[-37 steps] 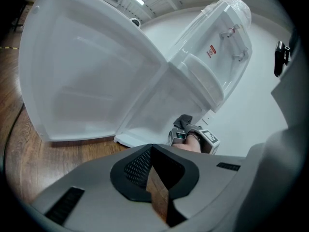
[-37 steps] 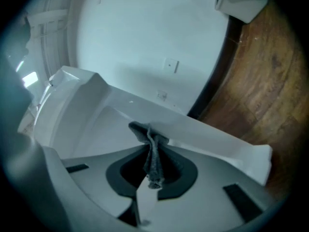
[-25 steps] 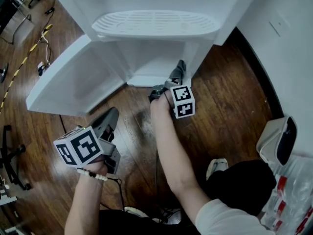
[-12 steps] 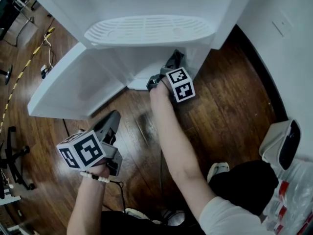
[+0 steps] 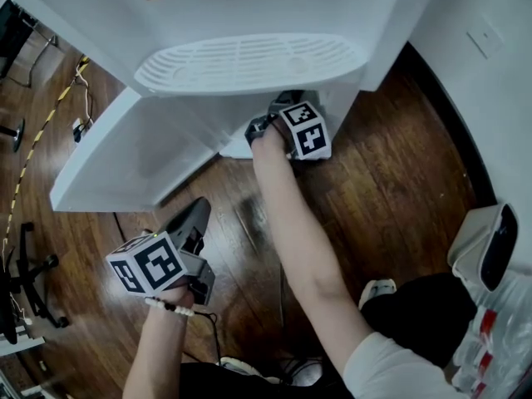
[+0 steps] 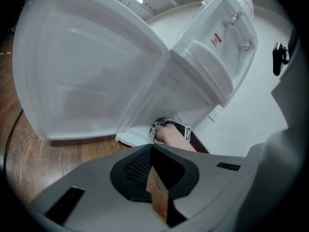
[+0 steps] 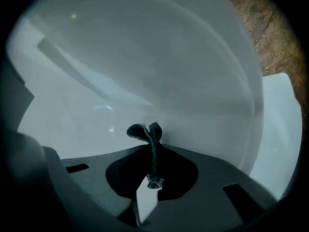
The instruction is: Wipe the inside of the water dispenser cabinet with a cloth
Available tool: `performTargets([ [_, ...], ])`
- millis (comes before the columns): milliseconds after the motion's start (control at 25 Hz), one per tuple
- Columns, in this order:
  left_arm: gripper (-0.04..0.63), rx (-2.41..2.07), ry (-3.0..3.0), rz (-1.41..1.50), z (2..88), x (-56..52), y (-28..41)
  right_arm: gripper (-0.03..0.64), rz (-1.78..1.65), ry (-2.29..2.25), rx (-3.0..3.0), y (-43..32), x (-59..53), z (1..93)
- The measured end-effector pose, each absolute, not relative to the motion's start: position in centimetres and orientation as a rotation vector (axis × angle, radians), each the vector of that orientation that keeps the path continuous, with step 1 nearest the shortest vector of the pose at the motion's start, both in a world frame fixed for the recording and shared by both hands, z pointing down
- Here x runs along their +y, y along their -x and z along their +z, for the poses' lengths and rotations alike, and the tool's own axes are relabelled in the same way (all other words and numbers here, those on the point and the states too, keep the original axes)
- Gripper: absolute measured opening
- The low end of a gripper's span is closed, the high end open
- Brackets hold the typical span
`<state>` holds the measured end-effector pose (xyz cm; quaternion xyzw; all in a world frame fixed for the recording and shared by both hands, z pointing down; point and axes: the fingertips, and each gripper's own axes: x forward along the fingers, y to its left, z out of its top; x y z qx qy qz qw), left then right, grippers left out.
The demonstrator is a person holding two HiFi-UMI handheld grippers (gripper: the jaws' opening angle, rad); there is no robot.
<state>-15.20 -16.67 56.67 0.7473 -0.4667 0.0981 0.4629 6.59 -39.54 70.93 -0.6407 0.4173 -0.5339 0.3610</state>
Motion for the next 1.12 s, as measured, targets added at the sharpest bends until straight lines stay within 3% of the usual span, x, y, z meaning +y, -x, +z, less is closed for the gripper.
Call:
performTargets([
  [240,-0.008,-1.145,-1.836,0.239,56.6,-16.6,15.3,0.04,-1.55,1.514,1.286,0.7,-41.1,71.0],
  [600,-0.008,-1.162,-1.836,0.235,56.3,-16.4,16.1,0.04,-1.679,1.385,1.516,5.9,-42.1,70.8],
  [1120,-0.008,-1.15,-1.872,0.237,55.6,-16.7,14.6,0.04,-1.498,1.634,1.17,-5.2,-37.5,71.5],
])
